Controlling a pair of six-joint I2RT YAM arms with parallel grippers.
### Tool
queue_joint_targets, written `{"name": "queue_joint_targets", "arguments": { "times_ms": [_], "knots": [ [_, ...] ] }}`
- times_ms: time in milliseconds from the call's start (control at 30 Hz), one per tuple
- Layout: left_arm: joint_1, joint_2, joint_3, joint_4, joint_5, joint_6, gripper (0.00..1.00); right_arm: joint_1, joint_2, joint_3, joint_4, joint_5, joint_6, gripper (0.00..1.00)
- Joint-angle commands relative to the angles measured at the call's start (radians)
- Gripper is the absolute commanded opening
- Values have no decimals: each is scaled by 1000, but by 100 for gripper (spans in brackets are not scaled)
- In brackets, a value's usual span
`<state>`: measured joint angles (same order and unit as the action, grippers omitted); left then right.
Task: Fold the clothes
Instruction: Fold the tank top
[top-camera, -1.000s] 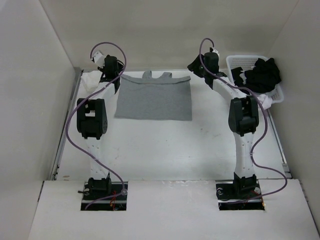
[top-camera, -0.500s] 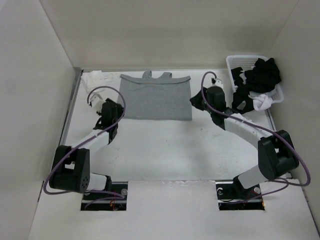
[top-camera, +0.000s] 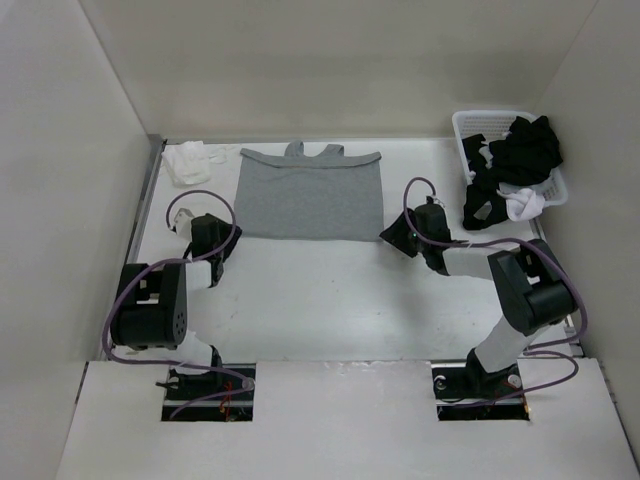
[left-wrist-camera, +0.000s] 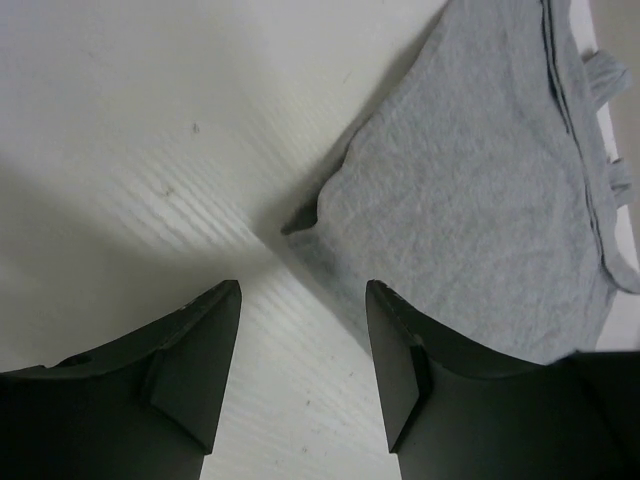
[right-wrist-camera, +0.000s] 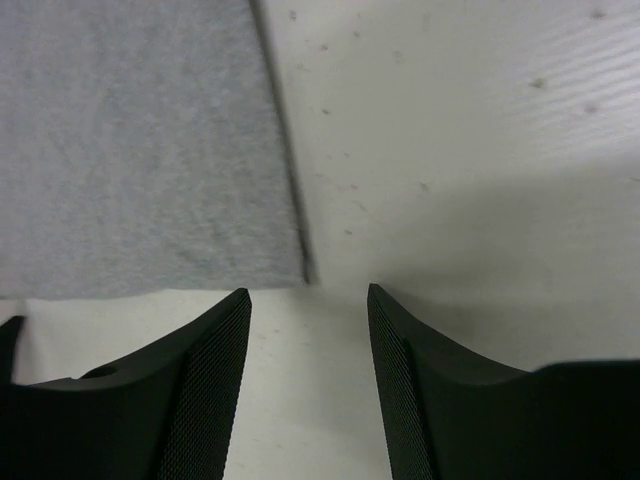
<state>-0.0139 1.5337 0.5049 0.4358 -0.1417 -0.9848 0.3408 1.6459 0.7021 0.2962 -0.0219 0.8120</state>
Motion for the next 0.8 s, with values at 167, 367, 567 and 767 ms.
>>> {"name": "queue_joint_targets", "arguments": {
  "times_ms": [167,367,567,767],
  "knots": [
    [47,152,11,179,47,-117,44,4,40,5,141,-41,59,54],
    [56,192,-9,219,96,-150,26,-1,38,-9,136,-30,67,50],
    [56,134,-43,199,76,-132,24,3,35,-3,112,-9,64,51],
    [55,112,-43,190,67,-121,11,4,84,30,109,-1,75,49]
  ]
}}
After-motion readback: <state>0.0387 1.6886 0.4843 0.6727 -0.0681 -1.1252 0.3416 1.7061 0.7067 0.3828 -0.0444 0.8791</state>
